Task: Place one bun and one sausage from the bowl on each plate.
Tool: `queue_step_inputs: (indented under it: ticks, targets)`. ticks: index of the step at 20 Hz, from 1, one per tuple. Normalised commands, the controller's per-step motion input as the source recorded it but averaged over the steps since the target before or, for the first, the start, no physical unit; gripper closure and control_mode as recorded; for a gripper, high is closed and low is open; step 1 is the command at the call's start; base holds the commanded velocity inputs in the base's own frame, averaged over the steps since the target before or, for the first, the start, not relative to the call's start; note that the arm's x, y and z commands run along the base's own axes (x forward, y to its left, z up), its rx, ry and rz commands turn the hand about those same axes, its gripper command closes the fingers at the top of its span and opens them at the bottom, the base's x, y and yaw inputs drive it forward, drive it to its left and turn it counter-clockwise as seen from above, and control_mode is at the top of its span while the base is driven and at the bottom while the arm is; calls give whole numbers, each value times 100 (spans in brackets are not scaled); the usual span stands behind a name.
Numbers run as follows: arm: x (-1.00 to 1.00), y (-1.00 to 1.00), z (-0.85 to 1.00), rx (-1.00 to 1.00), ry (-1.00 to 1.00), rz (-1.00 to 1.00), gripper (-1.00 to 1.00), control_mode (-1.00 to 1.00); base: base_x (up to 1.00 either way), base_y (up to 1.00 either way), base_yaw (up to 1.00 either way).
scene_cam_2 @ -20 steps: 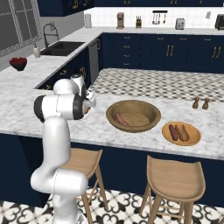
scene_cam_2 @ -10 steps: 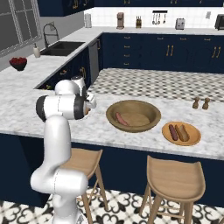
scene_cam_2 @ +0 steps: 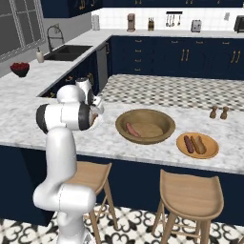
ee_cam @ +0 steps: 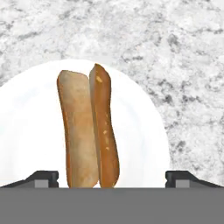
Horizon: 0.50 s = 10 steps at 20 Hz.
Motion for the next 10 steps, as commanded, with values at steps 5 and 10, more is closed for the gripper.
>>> queue_step_inputs:
  ticks: [5, 10]
  targets:
    - [-46, -28, 71, 0, 0, -1, -100, -100, 0, 0, 0]
    - [-69, -81, 43, 0, -1, 0, -100, -100, 0, 0, 0]
